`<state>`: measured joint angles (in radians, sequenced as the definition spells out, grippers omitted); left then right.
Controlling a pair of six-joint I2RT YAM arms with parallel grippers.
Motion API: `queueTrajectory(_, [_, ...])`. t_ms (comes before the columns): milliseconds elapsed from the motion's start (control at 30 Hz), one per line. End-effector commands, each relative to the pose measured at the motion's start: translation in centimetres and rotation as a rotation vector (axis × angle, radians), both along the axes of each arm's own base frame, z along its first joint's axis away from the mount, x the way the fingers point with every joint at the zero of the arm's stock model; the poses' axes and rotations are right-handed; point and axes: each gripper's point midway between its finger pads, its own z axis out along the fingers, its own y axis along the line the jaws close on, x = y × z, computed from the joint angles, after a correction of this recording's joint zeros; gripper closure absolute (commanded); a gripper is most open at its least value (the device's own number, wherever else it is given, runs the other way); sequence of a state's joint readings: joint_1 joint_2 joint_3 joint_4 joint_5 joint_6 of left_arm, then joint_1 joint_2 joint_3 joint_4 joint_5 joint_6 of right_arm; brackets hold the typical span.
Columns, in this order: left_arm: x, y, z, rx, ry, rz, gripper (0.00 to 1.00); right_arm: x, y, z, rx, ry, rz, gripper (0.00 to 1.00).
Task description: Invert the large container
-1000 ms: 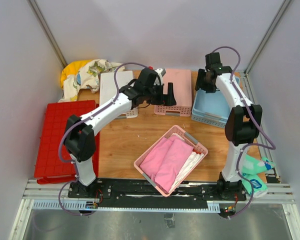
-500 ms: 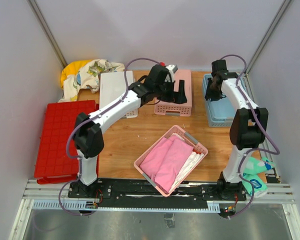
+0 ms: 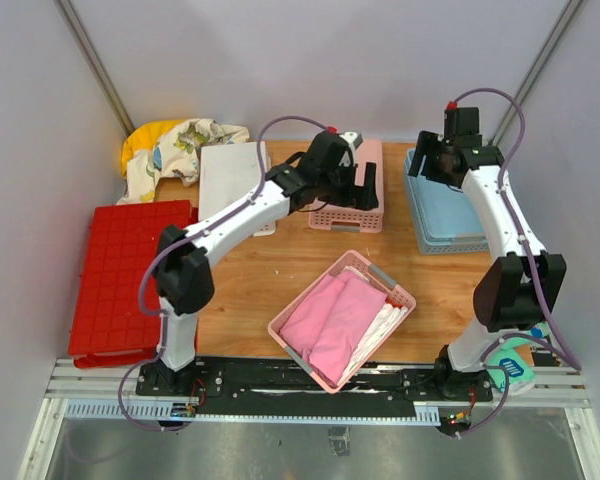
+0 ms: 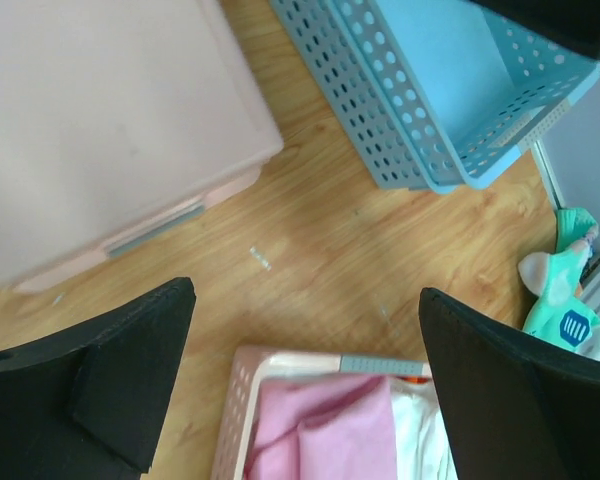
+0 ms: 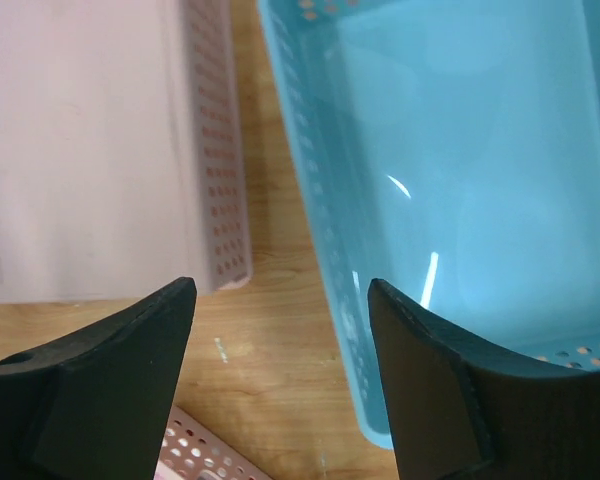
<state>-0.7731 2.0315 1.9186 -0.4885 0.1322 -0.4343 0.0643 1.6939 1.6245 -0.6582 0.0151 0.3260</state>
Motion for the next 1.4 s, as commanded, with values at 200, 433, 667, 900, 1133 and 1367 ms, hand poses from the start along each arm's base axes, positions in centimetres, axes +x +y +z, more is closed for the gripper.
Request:
queueTrajectory(200, [-0.7,13.1,12.6,-0.140,-0.208,0.310,0.01,3.0,9.0,-1.9,0.134,-0.027,0.201,0.27])
queueTrajectory(433, [-2.1,15.7,13.1,-0.169,-0.218,0.347,0.01,4.6,11.0,-6.6,0.209,0.074,0.207,0.26])
queueTrajectory(667, [-3.1,15.9,12.7,-0.184,-0.207,0.333,0.01,7.1,16.4,-8.4,0.356,0.117,0.301,0.26])
queueTrajectory(900, [-3.6,15.9,11.7,-0.185,-0.187,0.324,0.01,8.4,24.5,-6.9,0.503,0.054,0.517,0.26])
queueTrajectory(1133, [-3.6,15.2,10.2,-0.178,-0.174,0.287,0.01,7.3,21.1,-2.9,0.377,-0.035,0.478,0.25])
queueTrajectory(1367, [-3.6,13.9,9.6,-0.213,-0.168,0.235,0.01,4.6,8.2,1.1,-0.027,-0.158,0.231,0.24])
